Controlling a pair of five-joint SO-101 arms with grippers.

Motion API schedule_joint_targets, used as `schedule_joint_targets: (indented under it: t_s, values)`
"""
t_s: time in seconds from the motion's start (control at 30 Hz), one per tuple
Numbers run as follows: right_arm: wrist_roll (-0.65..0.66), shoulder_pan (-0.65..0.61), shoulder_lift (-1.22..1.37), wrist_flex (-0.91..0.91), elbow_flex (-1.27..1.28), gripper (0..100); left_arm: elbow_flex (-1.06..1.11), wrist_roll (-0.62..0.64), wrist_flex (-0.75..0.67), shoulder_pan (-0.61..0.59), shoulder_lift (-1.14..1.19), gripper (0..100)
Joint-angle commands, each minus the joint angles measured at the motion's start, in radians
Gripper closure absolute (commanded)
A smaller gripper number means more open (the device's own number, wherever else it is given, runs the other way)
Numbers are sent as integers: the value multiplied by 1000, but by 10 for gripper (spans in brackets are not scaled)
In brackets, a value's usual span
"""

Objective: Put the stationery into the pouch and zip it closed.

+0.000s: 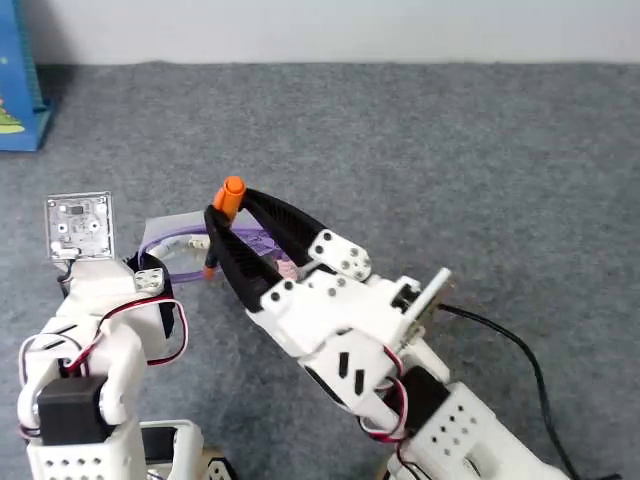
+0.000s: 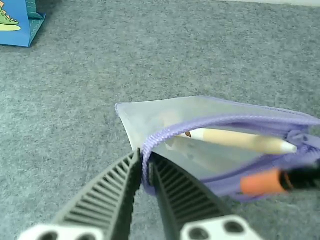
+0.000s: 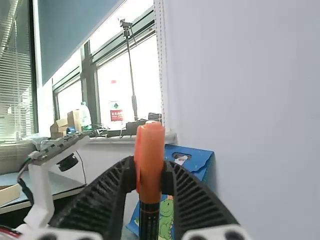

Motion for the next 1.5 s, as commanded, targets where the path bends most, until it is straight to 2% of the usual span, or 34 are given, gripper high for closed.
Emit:
schedule_joint_targets:
  t_s: [0.0,0.13,0.2,0.4,0.57,0.77,0.93,1.03,1.2,1.33,1.47]
  values:
    - [-5,44,88,-107,-6,991,-4,8,-20,9,12,988]
    - [-9,38,220,-128,21,990,-2,8,-20,9,12,988]
    - [-9,-2,269,-56,35,973,-2,8,-20,6,12,988]
    - [-9,21,240,137,35,753,-2,8,-12,3,12,988]
    - [-69,71,-15,337,37,803,-2,8,-12,5,12,988]
    - [-137,157,-458,791,37,898,-58,14,-18,11,11,988]
    - [-141,206,-746,1156,37,954,-217,66,-18,25,11,988]
    - [-143,209,-753,1293,21,970,-331,110,-11,101,11,988]
    - [-144,209,-751,1382,15,973,-387,152,2,232,12,988]
    - [-166,209,-753,1382,15,973,-272,146,-3,227,12,988]
    - [-180,209,-751,1383,20,968,-193,110,-34,153,12,988]
